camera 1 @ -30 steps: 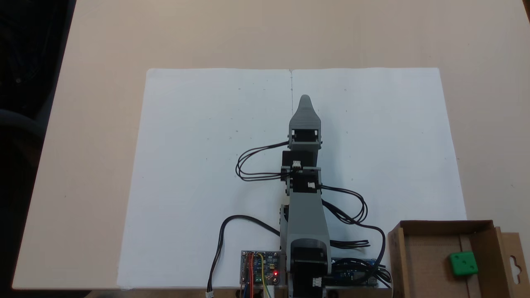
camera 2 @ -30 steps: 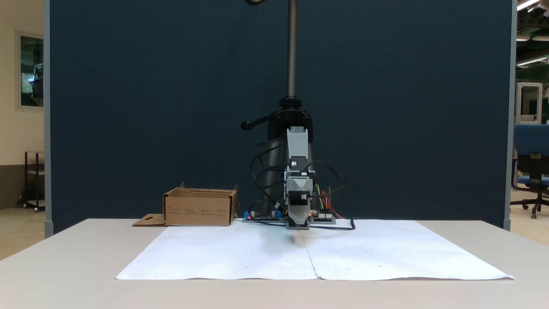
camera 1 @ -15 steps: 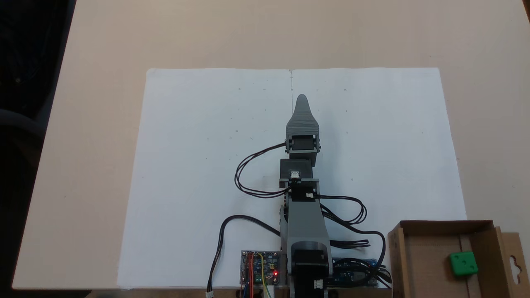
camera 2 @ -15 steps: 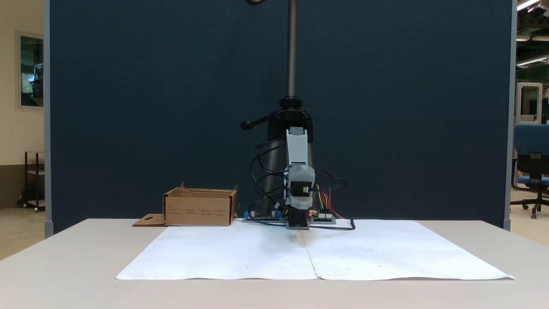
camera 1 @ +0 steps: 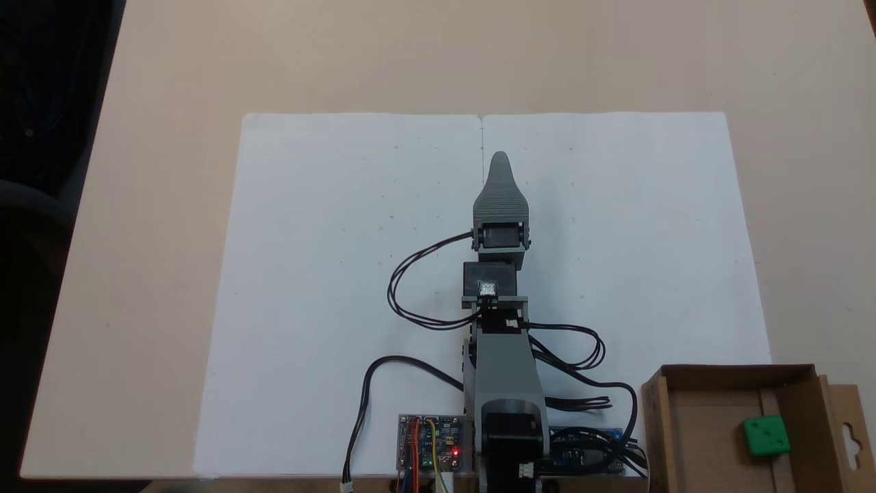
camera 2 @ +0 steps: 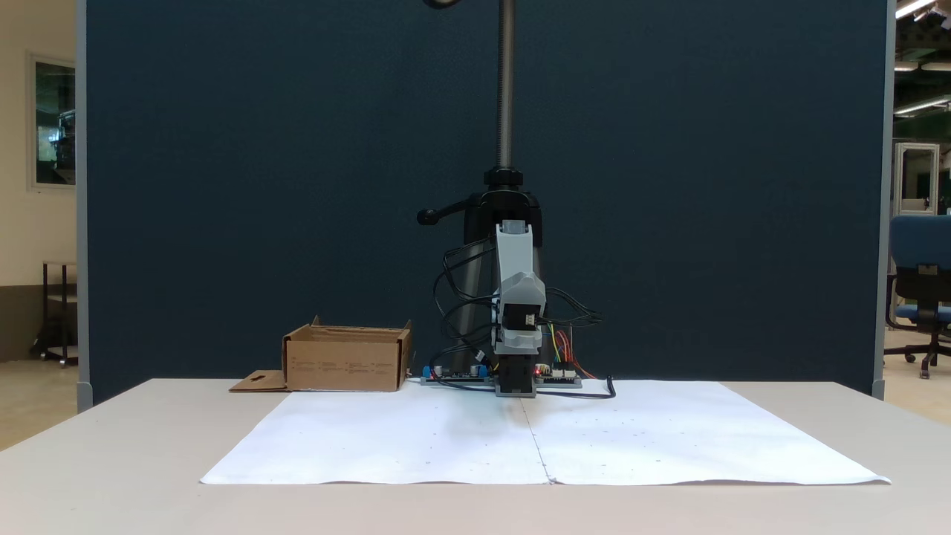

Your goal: Grasp a green dice and put it in the bin.

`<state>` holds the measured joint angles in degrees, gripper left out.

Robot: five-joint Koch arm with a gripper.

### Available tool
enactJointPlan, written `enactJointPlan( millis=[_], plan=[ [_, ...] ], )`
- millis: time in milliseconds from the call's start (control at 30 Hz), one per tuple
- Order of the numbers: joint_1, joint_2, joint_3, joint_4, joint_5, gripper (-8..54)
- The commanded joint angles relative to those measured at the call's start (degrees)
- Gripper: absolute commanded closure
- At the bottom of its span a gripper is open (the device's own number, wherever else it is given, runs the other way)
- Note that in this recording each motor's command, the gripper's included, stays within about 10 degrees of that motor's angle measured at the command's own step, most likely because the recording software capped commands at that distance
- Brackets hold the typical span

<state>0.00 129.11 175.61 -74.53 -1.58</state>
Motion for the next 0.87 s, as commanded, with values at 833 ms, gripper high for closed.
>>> enactJointPlan(
  millis=[833],
  plan=[
    [0.18, 6.24, 3.78, -4.92, -2.2, 1.1]
  ],
)
